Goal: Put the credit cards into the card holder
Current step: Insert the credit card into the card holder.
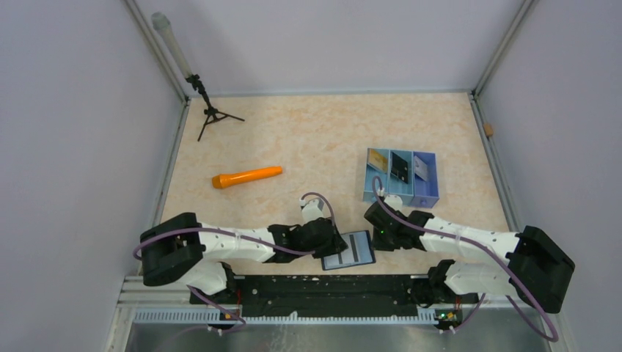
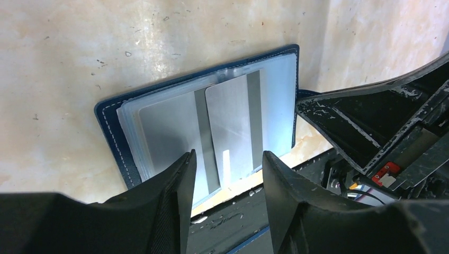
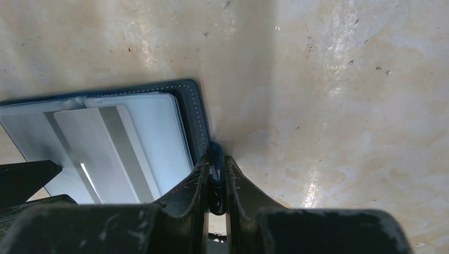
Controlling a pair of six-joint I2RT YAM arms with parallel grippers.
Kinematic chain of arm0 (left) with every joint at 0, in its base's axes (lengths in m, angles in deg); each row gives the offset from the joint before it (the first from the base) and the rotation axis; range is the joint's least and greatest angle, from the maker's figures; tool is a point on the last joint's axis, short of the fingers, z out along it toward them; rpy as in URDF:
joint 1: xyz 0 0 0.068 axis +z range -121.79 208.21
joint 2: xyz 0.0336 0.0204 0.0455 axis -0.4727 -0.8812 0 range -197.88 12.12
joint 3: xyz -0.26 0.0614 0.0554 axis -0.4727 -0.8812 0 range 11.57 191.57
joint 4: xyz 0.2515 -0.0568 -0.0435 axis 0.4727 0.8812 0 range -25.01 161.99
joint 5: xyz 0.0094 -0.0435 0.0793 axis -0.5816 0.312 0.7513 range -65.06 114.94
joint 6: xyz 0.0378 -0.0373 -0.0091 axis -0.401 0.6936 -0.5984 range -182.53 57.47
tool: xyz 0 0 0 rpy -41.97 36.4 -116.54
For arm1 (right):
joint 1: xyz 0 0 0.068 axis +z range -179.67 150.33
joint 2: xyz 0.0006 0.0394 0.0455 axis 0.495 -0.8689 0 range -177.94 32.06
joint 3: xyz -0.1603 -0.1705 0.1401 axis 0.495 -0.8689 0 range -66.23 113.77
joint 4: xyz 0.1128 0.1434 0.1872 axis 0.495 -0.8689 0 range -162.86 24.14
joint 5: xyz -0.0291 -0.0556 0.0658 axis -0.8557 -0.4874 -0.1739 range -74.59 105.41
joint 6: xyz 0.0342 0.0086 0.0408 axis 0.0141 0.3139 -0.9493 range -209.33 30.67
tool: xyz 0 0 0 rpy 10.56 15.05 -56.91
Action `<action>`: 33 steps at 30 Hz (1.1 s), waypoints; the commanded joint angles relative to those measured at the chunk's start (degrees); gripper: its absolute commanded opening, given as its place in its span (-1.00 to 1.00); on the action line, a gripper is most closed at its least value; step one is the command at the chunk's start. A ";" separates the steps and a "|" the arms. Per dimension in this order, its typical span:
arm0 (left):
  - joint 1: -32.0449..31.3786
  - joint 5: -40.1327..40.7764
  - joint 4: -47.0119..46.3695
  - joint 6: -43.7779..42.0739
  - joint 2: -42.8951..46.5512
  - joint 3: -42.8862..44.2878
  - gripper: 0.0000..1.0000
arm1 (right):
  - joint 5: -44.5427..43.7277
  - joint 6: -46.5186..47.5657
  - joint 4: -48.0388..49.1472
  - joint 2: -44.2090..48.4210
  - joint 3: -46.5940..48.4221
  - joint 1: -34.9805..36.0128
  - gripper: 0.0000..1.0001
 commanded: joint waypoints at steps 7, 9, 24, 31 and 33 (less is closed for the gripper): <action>-0.47 -2.69 0.71 -1.58 -3.59 2.56 0.01 | -2.75 0.43 -4.02 0.63 0.92 0.68 -1.00; -0.48 -3.30 -0.70 -1.93 -4.60 2.97 0.00 | -2.60 0.41 -3.91 0.70 0.83 0.71 -1.00; -0.47 -4.72 -9.59 -3.22 -8.78 2.72 -0.06 | -1.89 0.08 -3.16 1.78 -0.18 0.68 -1.00; -0.38 -4.82 -13.79 -5.03 -10.79 3.10 -0.09 | -1.42 -0.08 -2.75 1.78 -0.55 0.70 -1.00; -0.38 -5.21 -14.27 -5.57 -11.33 3.53 -0.09 | -1.43 -0.19 -2.76 1.84 -0.62 0.67 -1.00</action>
